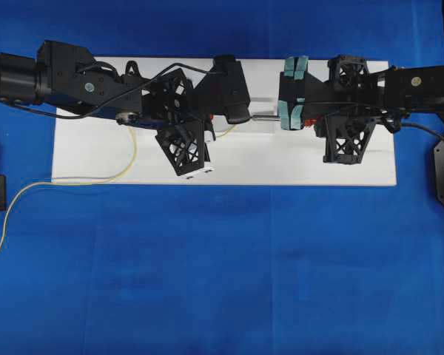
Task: Touch the tip of the soldering iron to the tip of the solder at the mark.
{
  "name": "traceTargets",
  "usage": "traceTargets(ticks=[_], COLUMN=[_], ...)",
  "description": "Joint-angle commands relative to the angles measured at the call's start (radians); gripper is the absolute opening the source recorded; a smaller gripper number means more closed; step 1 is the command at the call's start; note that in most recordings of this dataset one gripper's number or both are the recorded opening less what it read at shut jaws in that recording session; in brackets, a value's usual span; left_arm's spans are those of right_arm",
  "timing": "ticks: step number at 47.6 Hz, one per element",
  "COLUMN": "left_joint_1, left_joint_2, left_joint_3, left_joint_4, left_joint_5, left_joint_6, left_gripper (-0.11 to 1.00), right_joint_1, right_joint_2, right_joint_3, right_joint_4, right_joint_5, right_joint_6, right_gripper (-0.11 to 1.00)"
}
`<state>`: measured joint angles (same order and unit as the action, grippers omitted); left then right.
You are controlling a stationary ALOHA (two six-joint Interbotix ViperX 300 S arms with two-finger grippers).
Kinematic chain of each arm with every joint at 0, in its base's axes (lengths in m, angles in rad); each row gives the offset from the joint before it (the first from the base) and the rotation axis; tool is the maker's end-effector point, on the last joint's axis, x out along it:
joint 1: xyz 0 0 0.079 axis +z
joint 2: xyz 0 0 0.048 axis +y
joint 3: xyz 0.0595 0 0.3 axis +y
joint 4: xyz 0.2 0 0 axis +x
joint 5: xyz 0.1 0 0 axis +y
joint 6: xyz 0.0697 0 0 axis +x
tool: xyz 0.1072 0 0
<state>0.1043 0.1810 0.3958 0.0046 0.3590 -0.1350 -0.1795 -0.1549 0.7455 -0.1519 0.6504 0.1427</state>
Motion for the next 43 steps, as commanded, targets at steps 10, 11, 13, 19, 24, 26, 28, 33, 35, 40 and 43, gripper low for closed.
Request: traceTargets(ticks=[10, 11, 13, 19, 24, 26, 28, 33, 35, 40, 43], left_joint_1=[-0.002, -0.002, -0.002, -0.002, -0.002, -0.002, -0.002, -0.002, -0.002, -0.002, -0.002], left_joint_2=[-0.018, -0.017, -0.017, -0.017, -0.015, -0.015, -0.015, -0.015, -0.015, -0.015, -0.015], left_joint_3=[-0.017, -0.017, -0.018, -0.021, -0.023, -0.023, -0.023, -0.023, -0.023, -0.023, -0.025], left_joint_4=[-0.002, -0.002, 0.0, -0.002, 0.0, -0.002, 0.0, 0.0, -0.002, -0.002, 0.0], left_joint_5=[0.0, 0.0, 0.002, 0.002, 0.0, 0.002, 0.002, 0.002, 0.002, 0.0, 0.0], left_joint_6=[0.0, 0.0, 0.002, 0.002, 0.002, 0.002, 0.002, 0.002, 0.002, 0.002, 0.002], left_gripper=[0.02, 0.02, 0.02, 0.02, 0.02, 0.02, 0.02, 0.02, 0.02, 0.02, 0.02], right_joint_1=[0.002, 0.002, 0.002, 0.002, 0.002, 0.002, 0.002, 0.002, 0.002, 0.002, 0.002], right_joint_2=[-0.009, -0.008, -0.008, -0.008, -0.008, -0.009, -0.008, -0.008, -0.009, -0.008, -0.008], right_joint_3=[-0.023, -0.023, -0.025, -0.023, -0.023, -0.023, -0.023, -0.023, -0.023, -0.023, -0.023], right_joint_4=[0.002, 0.002, 0.002, 0.002, 0.002, 0.002, 0.002, 0.002, 0.002, 0.002, 0.002], right_joint_5=[-0.002, -0.002, -0.002, 0.0, 0.0, 0.0, -0.002, 0.0, 0.0, 0.0, -0.002], right_joint_6=[0.003, 0.003, 0.003, 0.003, 0.003, 0.003, 0.003, 0.002, 0.002, 0.002, 0.002], right_gripper=[0.06, 0.06, 0.06, 0.06, 0.06, 0.06, 0.06, 0.06, 0.06, 0.06, 0.06])
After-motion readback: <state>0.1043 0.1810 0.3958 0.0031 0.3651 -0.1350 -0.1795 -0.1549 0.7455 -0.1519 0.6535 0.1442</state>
